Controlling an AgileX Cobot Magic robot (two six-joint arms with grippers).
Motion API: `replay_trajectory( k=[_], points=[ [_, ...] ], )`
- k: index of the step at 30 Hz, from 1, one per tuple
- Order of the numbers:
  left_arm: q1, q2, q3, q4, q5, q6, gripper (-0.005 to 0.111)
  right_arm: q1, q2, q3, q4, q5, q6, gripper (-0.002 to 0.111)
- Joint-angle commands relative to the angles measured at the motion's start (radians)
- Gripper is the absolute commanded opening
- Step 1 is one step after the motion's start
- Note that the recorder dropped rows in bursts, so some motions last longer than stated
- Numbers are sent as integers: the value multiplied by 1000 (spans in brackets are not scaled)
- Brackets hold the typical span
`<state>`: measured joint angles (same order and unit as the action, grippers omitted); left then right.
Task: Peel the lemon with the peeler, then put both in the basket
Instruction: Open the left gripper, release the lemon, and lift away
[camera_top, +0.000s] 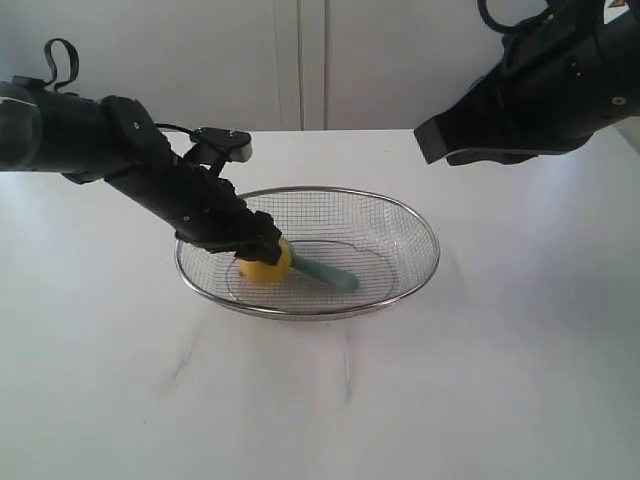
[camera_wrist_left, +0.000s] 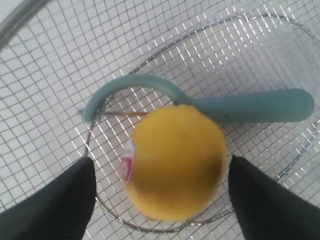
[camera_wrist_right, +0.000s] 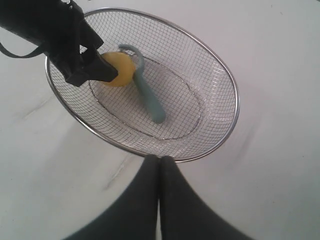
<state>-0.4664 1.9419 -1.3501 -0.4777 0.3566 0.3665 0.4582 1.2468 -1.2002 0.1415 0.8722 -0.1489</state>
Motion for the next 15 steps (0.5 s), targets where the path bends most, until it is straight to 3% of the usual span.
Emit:
replay_trajectory(
  k=[1, 4, 5, 11, 15],
  points=[
    [-4, -4, -45, -17, 81, -13, 77, -1, -7, 5, -1, 0, 4, 0],
    [-4, -25, -95, -22, 156, -41, 74, -1, -7, 5, -1, 0, 4, 0],
    [-4, -45, -110, -22, 188, -48, 67, -1, -7, 5, -1, 0, 4, 0],
    [31, -205, -129, 44, 348, -85, 0, -1, -7, 5, -1, 0, 4, 0],
    [59, -309, -129, 97, 376, -129, 0, -1, -7, 5, -1, 0, 4, 0]
  ],
)
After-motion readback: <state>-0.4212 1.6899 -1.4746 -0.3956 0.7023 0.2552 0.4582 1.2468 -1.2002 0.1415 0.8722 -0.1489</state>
